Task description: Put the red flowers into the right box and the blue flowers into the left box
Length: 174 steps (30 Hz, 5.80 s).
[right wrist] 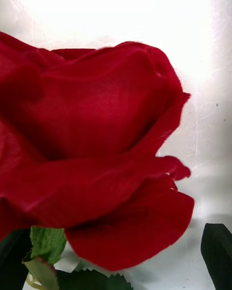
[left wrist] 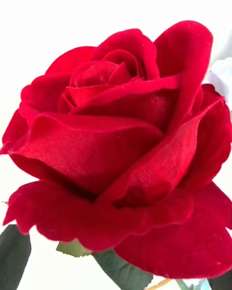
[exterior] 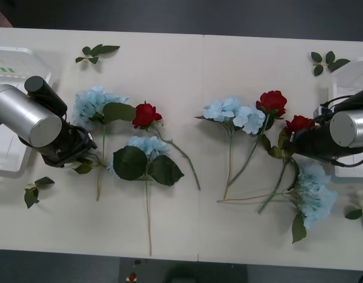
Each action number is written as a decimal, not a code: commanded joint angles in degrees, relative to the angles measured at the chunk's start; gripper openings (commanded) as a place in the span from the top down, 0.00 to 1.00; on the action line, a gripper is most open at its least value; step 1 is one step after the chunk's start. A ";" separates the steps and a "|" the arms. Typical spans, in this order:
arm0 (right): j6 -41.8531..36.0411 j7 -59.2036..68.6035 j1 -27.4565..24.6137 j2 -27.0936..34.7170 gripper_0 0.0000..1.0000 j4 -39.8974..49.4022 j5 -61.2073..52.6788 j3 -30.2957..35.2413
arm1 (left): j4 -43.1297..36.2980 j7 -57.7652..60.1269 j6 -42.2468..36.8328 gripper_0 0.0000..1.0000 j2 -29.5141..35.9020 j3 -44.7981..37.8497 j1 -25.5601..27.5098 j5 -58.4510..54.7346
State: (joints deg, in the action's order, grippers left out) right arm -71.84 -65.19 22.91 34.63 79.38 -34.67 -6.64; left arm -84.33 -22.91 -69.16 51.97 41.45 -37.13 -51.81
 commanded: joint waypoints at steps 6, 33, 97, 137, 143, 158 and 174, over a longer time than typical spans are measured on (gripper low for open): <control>-0.58 -1.43 0.56 -2.55 0.00 0.51 1.53 0.49 | 3.21 1.55 2.89 0.00 -1.34 3.90 -3.83 1.10; -0.58 -0.81 0.56 -3.60 1.00 0.95 2.85 -0.83 | 3.73 1.46 3.95 0.60 -1.78 5.22 -3.30 0.92; -32.49 0.42 8.03 4.57 0.00 30.84 -6.20 23.08 | -43.46 -32.73 19.07 1.00 10.35 -31.35 -1.01 -5.93; -32.57 -45.37 10.23 4.40 0.00 22.49 -53.05 33.36 | -33.62 -4.78 26.36 1.00 -28.24 -17.11 -9.71 23.86; -32.57 -44.41 14.09 0.79 0.00 19.59 -53.22 32.75 | -33.62 -4.96 26.45 1.00 -28.06 -16.84 -9.71 24.30; -32.57 -33.68 20.69 -6.85 0.00 11.94 -53.66 30.20 | -33.62 -4.96 26.45 1.00 -28.06 -16.84 -9.71 24.30; -30.02 -29.73 22.18 -9.40 0.99 9.65 -55.07 24.75 | -33.62 -4.96 26.45 1.00 -28.06 -16.84 -9.71 24.30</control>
State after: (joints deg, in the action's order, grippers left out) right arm -102.34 -96.92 42.75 25.83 88.18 -88.82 17.86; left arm -117.13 -28.25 -43.49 23.52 25.07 -44.67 -28.08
